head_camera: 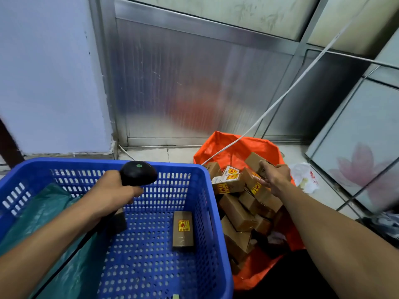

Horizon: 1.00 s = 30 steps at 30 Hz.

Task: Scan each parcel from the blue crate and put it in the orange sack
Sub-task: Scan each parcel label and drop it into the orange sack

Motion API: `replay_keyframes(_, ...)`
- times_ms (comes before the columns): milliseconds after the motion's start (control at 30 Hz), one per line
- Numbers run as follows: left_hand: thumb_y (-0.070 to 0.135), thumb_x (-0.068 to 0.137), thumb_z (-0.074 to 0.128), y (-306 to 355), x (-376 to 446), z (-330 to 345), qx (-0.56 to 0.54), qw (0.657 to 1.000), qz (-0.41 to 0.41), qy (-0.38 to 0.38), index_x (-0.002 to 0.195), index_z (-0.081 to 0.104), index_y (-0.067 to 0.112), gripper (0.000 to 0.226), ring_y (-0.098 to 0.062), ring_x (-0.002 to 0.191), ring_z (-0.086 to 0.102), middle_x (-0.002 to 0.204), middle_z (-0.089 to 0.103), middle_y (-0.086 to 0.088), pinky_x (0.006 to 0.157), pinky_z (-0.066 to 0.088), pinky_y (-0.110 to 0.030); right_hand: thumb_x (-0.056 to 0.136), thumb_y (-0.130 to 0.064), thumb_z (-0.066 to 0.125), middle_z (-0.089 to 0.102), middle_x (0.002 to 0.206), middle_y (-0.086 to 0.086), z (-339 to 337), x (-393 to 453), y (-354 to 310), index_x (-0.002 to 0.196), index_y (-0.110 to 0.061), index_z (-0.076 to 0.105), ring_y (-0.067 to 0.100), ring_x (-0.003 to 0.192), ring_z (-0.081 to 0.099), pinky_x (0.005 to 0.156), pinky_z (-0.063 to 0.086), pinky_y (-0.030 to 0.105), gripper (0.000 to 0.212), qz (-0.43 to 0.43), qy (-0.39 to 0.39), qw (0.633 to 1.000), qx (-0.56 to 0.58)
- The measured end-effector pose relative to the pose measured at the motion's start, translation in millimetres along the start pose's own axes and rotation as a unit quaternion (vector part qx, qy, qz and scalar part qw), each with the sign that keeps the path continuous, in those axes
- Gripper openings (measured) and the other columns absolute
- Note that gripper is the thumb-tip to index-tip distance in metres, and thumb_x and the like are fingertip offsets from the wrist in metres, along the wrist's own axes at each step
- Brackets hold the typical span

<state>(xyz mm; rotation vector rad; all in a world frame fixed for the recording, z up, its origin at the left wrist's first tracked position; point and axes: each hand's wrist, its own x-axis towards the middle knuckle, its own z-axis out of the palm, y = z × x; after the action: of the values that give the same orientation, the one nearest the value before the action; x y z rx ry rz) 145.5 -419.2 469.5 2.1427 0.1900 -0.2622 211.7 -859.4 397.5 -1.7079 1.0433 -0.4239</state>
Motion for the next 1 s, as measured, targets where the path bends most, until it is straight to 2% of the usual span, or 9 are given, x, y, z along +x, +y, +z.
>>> replay_keyframes(67, 0.007, 0.083, 0.076, 0, 1, 2, 0.003, 1.000, 0.002, 0.000, 0.088, 0.071, 0.005, 0.007, -0.022, 0.062, 0.063, 0.071, 0.069, -0.014, 0.065, 0.045, -0.032, 0.059, -0.050, 0.081, 0.057, 0.119, 0.013, -9, -12, -2, 0.118, -0.010, 0.061, 0.028, 0.068, 0.064, 0.051, 0.060, 0.037, 0.074, 0.011, 0.028, 0.999, -0.024)
replay_keyframes(167, 0.007, 0.083, 0.076, 0, 1, 5, 0.009, 1.000, 0.004, -0.003, 0.086, 0.072, 0.003, 0.007, -0.024, 0.062, 0.061, 0.069, 0.069, -0.015, 0.066, 0.044, -0.032, 0.071, -0.040, 0.083, 0.054, 0.124, 0.016, -15, 1, 12, 0.123, -0.005, 0.058, 0.032, 0.086, 0.061, 0.040, 0.053, 0.027, 0.068, 0.040, 0.049, 0.997, -0.053)
replay_keyframes(233, 0.006, 0.083, 0.075, 0, 2, 7, 0.012, 1.000, 0.000, -0.005, 0.085, 0.071, 0.000, 0.008, -0.024, 0.060, 0.058, 0.066, 0.067, -0.016, 0.065, 0.042, -0.032, 0.070, -0.038, 0.085, 0.050, 0.129, 0.017, -16, 11, 21, 0.125, -0.003, 0.057, 0.035, 0.095, 0.060, 0.041, 0.053, 0.027, 0.071, 0.050, 0.048, 0.996, -0.050)
replay_keyframes(467, 0.006, 0.083, 0.077, 2, 5, 13, 0.019, 1.000, -0.013, -0.009, 0.086, 0.071, 0.002, 0.008, -0.026, 0.064, 0.062, 0.069, 0.070, -0.018, 0.068, 0.046, -0.034, 0.054, -0.050, 0.082, 0.050, 0.125, 0.016, -7, 27, 31, 0.120, -0.008, 0.059, 0.039, 0.095, 0.061, 0.062, 0.063, 0.045, 0.081, 0.038, 0.045, 0.994, -0.093)
replay_keyframes(567, 0.006, 0.082, 0.078, 1, 7, 16, 0.023, 1.000, -0.016, -0.011, 0.088, 0.071, 0.001, 0.010, -0.025, 0.062, 0.062, 0.067, 0.070, -0.017, 0.066, 0.045, -0.033, 0.065, -0.037, 0.085, 0.043, 0.128, 0.016, 0, 18, 25, 0.118, -0.004, 0.060, 0.036, 0.093, 0.058, 0.056, 0.062, 0.042, 0.068, 0.051, 0.036, 0.992, -0.106)
replay_keyframes(667, 0.005, 0.084, 0.077, 2, 5, 17, 0.024, 0.999, -0.015, -0.017, 0.090, 0.071, 0.002, 0.009, -0.024, 0.062, 0.061, 0.069, 0.069, -0.018, 0.063, 0.044, -0.031, 0.077, -0.025, 0.082, 0.034, 0.133, 0.018, 4, 15, 22, 0.122, -0.003, 0.054, 0.039, 0.080, 0.059, 0.067, 0.062, 0.048, 0.057, 0.051, 0.046, 0.988, -0.135)
replay_keyframes(733, 0.005, 0.085, 0.076, 3, 4, 16, 0.022, 1.000, -0.014, -0.018, 0.091, 0.070, 0.001, 0.009, -0.025, 0.064, 0.061, 0.072, 0.070, -0.019, 0.063, 0.044, -0.031, 0.080, -0.024, 0.077, 0.031, 0.138, 0.019, 6, 16, 22, 0.125, -0.007, 0.049, 0.046, 0.086, 0.064, 0.077, 0.060, 0.053, 0.055, 0.032, 0.053, 0.985, -0.163)
replay_keyframes(900, 0.005, 0.085, 0.075, 5, 0, 15, 0.019, 1.000, -0.012, -0.021, 0.094, 0.070, 0.002, 0.011, -0.023, 0.064, 0.062, 0.074, 0.070, -0.018, 0.061, 0.045, -0.029, 0.088, -0.023, 0.065, 0.033, 0.139, 0.022, 7, 7, 20, 0.128, -0.006, 0.049, 0.048, 0.099, 0.060, 0.092, 0.054, 0.049, 0.046, -0.017, 0.048, 0.977, -0.208)
replay_keyframes(1000, 0.006, 0.085, 0.075, 6, -3, 13, 0.021, 0.999, -0.013, -0.020, 0.093, 0.070, 0.003, 0.010, -0.021, 0.063, 0.060, 0.073, 0.069, -0.017, 0.060, 0.043, -0.028, 0.085, -0.027, 0.062, 0.050, 0.127, 0.025, 8, -2, 17, 0.115, -0.005, 0.059, 0.045, 0.099, 0.059, 0.086, 0.051, 0.040, 0.037, -0.078, 0.033, 0.968, -0.235)
